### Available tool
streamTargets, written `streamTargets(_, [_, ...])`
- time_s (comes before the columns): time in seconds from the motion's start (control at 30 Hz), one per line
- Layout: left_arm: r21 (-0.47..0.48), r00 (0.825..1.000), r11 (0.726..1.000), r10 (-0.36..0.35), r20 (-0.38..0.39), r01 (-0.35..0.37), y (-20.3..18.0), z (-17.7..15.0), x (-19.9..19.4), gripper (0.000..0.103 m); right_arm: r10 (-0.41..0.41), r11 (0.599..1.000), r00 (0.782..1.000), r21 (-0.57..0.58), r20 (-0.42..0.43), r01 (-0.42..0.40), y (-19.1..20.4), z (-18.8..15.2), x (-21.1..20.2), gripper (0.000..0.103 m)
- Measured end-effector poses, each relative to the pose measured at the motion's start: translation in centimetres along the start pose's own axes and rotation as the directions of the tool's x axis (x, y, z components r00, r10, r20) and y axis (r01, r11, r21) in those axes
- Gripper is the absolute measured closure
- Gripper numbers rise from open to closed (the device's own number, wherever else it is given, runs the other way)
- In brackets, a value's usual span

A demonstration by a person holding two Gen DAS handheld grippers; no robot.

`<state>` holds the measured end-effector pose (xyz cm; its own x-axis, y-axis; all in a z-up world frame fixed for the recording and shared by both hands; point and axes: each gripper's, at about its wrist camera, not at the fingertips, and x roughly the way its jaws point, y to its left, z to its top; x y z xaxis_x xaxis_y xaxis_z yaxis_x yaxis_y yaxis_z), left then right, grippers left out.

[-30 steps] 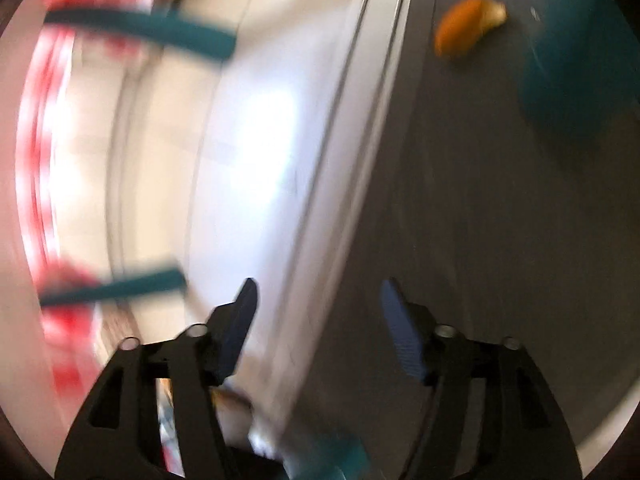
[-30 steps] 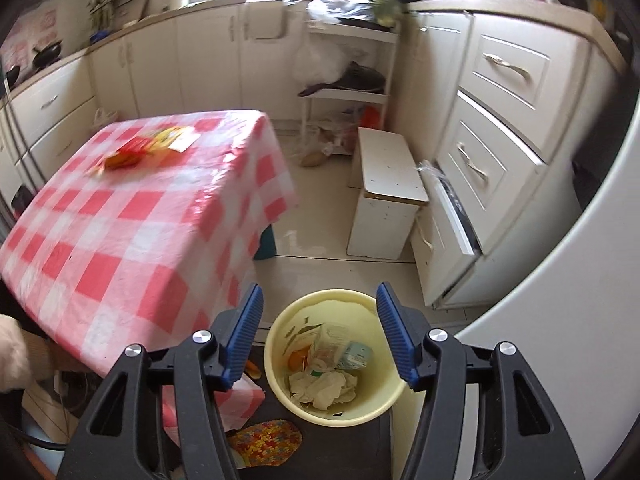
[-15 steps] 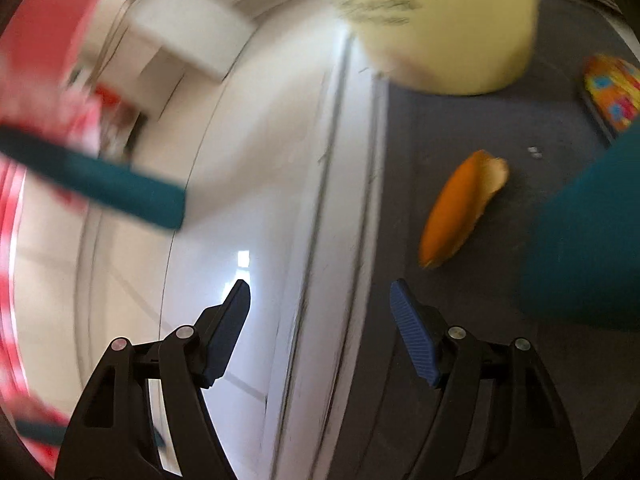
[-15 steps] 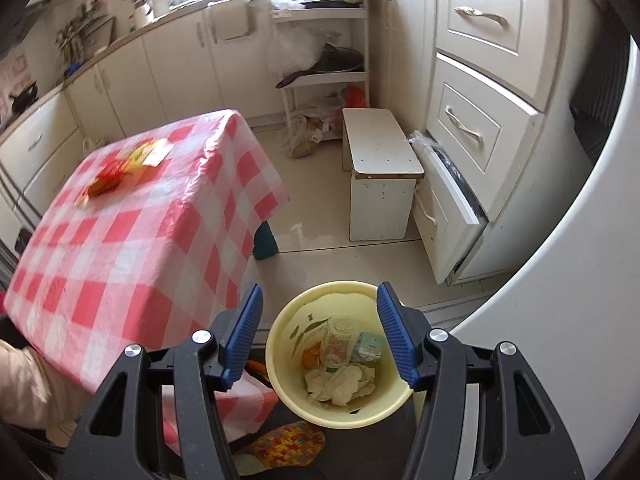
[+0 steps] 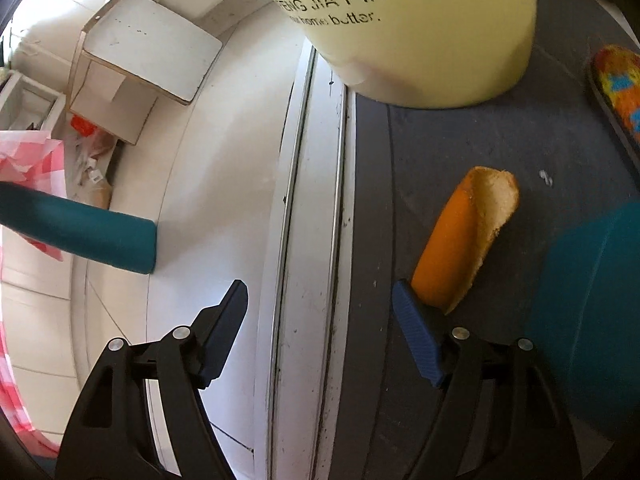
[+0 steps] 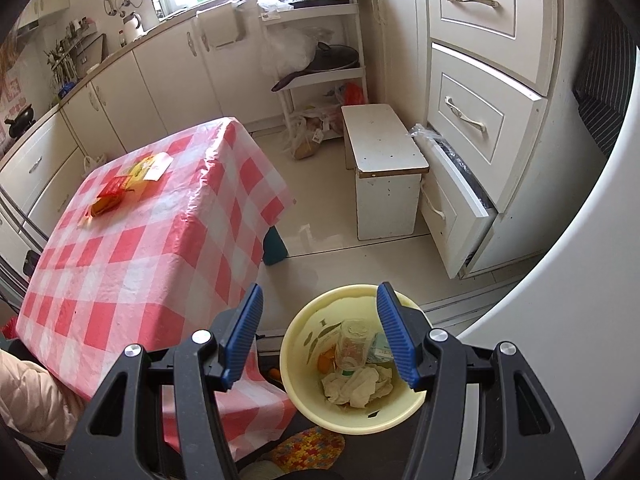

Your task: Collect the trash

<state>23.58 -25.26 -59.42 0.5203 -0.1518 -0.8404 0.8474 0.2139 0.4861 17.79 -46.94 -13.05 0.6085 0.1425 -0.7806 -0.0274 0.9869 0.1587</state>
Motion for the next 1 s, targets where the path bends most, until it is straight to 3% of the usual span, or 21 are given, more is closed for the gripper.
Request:
streamTargets(0.07, [-0.009, 1.000, 1.000, -0.019, -0.006, 0.019, 0.0, 0.2, 0.1, 0.040, 0.004, 1.000, 1.000, 0.009, 0.000, -0.004, -0.1, 0.1, 0.0, 0.045])
streamTargets(0.2, [-0.046, 0.995, 0.996, -0.073, -0.065, 0.070, 0.2, 0.6, 0.7, 0.087, 0.006, 1.000, 1.000, 0.013, -0.002, -0.006, -0.2, 0.2, 0.1, 0.045])
streamTargets(0.3, [-0.108, 0.991, 0.990, -0.100, -0.093, 0.090, 0.8, 0.5, 1.0, 0.101, 0.011, 1.000, 1.000, 0.016, 0.004, -0.011, -0.2, 0.3, -0.1, 0.045])
streamTargets(0.43, [-0.212, 0.988, 0.973, -0.119, -0.097, 0.096, 2.2, -0.1, 0.8, 0.101, 0.015, 1.000, 1.000, 0.019, 0.008, -0.015, -0.2, 0.3, -0.1, 0.045])
streamTargets(0.63, [-0.072, 0.993, 0.990, -0.118, 0.012, 0.119, 1.3, -0.2, -0.6, 0.100, 0.030, 0.999, 0.999, 0.019, 0.019, -0.031, 0.0, 0.4, -0.4, 0.045])
streamTargets(0.67, [-0.040, 0.994, 0.994, -0.103, 0.035, 0.104, 1.2, -0.3, -0.6, 0.091, 0.032, 0.999, 0.999, 0.022, 0.018, -0.032, -0.1, 0.3, -0.3, 0.045])
streamTargets(0.7, [-0.025, 0.994, 0.995, -0.096, 0.046, 0.097, 1.1, -0.2, -0.6, 0.072, 0.034, 0.999, 0.999, 0.026, 0.017, -0.034, -0.2, 0.3, -0.3, 0.045])
streamTargets(0.77, [0.013, 0.994, 0.997, -0.075, 0.085, 0.074, 1.0, 0.0, -0.5, 0.053, 0.040, 0.999, 0.999, 0.034, 0.014, -0.041, -0.3, 0.3, -0.3, 0.045])
streamTargets(0.9, [0.060, 0.990, 0.995, -0.090, 0.113, 0.083, 0.6, 1.5, 0.1, 0.047, 0.054, 0.998, 0.998, 0.044, 0.011, -0.055, -0.3, 0.5, -0.1, 0.045])
streamTargets(1.0, [0.106, 0.990, 0.994, -0.040, 0.138, 0.025, 0.3, 2.7, 0.3, 0.044, 0.060, 0.997, 0.998, 0.044, 0.005, -0.060, -0.1, 0.5, 0.1, 0.045])
